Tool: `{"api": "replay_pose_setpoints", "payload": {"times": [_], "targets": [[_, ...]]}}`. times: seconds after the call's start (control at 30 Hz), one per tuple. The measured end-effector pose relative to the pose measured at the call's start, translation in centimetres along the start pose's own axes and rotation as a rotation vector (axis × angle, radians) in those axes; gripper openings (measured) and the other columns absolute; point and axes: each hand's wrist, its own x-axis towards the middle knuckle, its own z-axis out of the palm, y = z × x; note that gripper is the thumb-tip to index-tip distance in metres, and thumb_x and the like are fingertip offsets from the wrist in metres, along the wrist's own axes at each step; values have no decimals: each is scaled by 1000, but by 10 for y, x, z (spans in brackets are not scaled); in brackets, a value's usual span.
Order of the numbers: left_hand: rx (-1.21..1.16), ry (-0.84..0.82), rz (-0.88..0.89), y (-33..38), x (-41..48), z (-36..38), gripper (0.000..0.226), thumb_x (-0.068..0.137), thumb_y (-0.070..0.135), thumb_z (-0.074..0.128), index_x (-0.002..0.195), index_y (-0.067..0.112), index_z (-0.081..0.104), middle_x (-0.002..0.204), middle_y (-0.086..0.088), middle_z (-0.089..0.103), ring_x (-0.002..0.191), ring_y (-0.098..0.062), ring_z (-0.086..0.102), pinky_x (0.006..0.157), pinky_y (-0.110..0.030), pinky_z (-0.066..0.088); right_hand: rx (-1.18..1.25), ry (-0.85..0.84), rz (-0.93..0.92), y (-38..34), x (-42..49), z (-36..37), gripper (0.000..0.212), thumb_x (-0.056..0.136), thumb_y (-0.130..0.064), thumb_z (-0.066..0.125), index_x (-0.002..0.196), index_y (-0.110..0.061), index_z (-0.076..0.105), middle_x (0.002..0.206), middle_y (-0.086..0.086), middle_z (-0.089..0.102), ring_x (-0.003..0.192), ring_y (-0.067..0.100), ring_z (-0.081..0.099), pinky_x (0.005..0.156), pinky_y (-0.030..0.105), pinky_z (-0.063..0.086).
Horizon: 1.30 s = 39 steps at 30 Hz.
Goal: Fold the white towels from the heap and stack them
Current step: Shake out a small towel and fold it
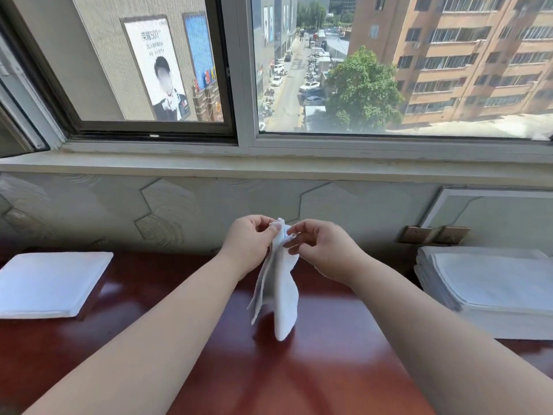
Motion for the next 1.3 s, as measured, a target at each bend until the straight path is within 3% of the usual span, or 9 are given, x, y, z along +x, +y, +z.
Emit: {"api": "replay_pose_setpoints", "payload": {"times": [0.13, 0.27, 0.43, 0.57, 0.73, 0.87, 1.07, 1.17, 1.3], "targets": [[49, -50, 36, -6, -2, 0, 10, 98, 24, 71, 94, 17, 78, 91, -5, 80, 80, -13, 70, 86, -44, 60, -177, 85, -81, 4, 1, 3, 13, 97, -16, 63, 101, -25, 72, 83, -13, 77, 77, 4, 72, 85, 37, 58], [77, -75, 46, -6, -4, 5, 9, 98, 21, 73, 94, 16, 79, 82, 3, 77, 71, -7, 63, 84, -45, 59, -349, 162, -171, 11, 5, 7, 10, 95, -28, 70, 101, -29, 78, 83, -12, 65, 83, 10, 60, 75, 31, 49], [62, -136, 51, -5, -8, 6, 11, 98, 23, 71, 99, 17, 81, 95, -6, 80, 93, -30, 75, 94, -56, 57, -454, 246, -298, 14, 10, 5, 10, 95, -35, 72, 94, -27, 78, 91, -14, 59, 97, 15, 54, 86, 33, 44], [99, -131, 74, -4, -11, 8, 12, 100, 18, 69, 103, 17, 81, 97, 3, 81, 100, -18, 76, 100, -46, 57, -527, 262, -323, 13, 10, 5, 9, 93, -40, 71, 89, -32, 73, 87, -17, 65, 94, 12, 56, 87, 37, 42], [52, -135, 54, -3, -13, 11, 15, 102, 14, 65, 103, 16, 80, 99, 0, 81, 102, -22, 75, 101, -50, 57, -547, 299, -292, 10, 10, 2, 14, 91, -42, 74, 85, -30, 71, 85, -15, 68, 94, 15, 60, 89, 42, 45], [49, -226, 82, 1, -17, 11, 13, 97, 12, 72, 109, 16, 77, 103, 0, 80, 101, -16, 75, 98, -38, 58, -578, 320, -252, 8, 8, -5, 17, 90, -47, 74, 84, -31, 71, 83, -14, 69, 94, 16, 64, 89, 43, 46], [229, -76, 176, 3, -17, 11, 10, 93, 16, 77, 88, 25, 76, 85, 7, 78, 75, -4, 68, 73, -24, 53, -539, 78, -128, 20, 10, -10, 27, 98, -52, 59, 85, -32, 70, 82, -18, 65, 94, 15, 61, 94, 41, 47], [297, 21, 201, -2, -11, 0, 15, 95, 15, 72, 86, 27, 75, 83, 8, 77, 76, -7, 68, 72, -23, 53, -794, -120, -116, 38, 5, -7, 32, 101, -52, 51, 79, -33, 61, 82, -16, 65, 97, 13, 50, 98, 40, 38], [383, 26, 171, -17, -7, -10, 15, 95, 16, 72, 85, 28, 74, 82, 11, 76, 82, -12, 71, 80, -31, 56, -925, -177, -184, 58, -5, 2, 37, 100, -57, 47, 83, -31, 66, 84, -13, 67, 95, 13, 44, 87, 37, 34]]}}
